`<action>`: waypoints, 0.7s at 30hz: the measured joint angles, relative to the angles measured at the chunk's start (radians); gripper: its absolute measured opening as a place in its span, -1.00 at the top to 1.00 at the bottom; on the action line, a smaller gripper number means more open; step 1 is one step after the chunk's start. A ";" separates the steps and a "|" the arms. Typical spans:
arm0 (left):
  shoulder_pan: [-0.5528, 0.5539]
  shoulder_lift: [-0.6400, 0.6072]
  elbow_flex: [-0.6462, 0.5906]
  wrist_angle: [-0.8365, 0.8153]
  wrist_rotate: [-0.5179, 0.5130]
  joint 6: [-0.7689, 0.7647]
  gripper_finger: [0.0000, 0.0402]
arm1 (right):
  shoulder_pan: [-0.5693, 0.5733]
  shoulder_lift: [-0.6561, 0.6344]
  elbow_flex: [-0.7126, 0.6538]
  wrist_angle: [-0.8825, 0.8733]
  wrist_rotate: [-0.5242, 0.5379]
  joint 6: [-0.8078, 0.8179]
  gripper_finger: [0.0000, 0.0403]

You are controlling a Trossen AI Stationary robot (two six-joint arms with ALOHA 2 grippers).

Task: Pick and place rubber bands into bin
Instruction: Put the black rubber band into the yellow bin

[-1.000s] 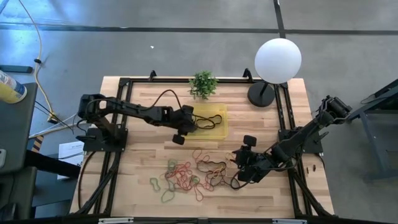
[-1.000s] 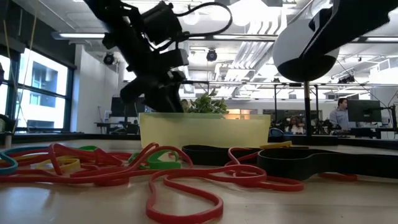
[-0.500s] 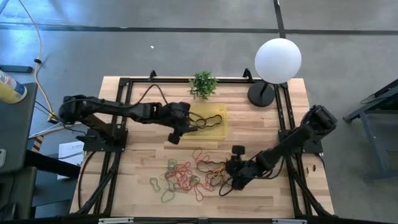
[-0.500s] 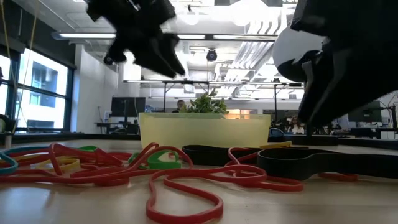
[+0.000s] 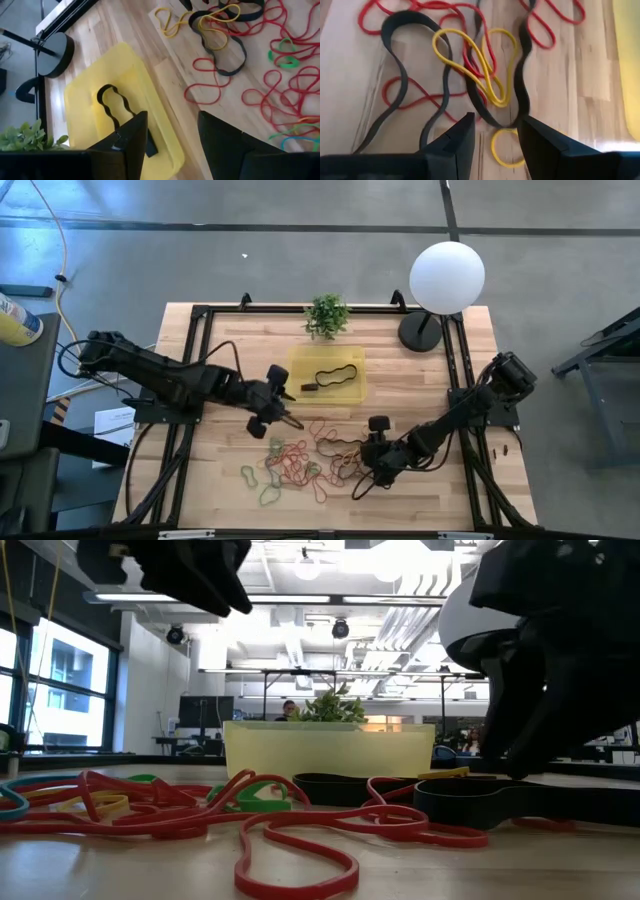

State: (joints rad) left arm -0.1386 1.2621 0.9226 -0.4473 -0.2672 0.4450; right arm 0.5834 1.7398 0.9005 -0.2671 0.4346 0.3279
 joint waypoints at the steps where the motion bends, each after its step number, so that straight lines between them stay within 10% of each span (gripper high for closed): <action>1: -0.012 -0.003 0.000 -0.008 -0.012 -0.009 0.20 | -0.003 0.006 0.000 0.011 -0.007 -0.016 0.31; 9: -0.067 -0.014 0.000 -0.060 -0.098 -0.085 0.20 | -0.040 0.040 0.000 0.041 -0.075 -0.071 0.36; 21: -0.064 -0.014 0.000 -0.106 -0.126 -0.111 0.20 | -0.049 0.041 0.000 0.019 -0.089 -0.072 0.94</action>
State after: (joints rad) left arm -0.2031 1.2480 0.9226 -0.5533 -0.3934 0.3340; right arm 0.5346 1.7805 0.9009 -0.2478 0.3459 0.2561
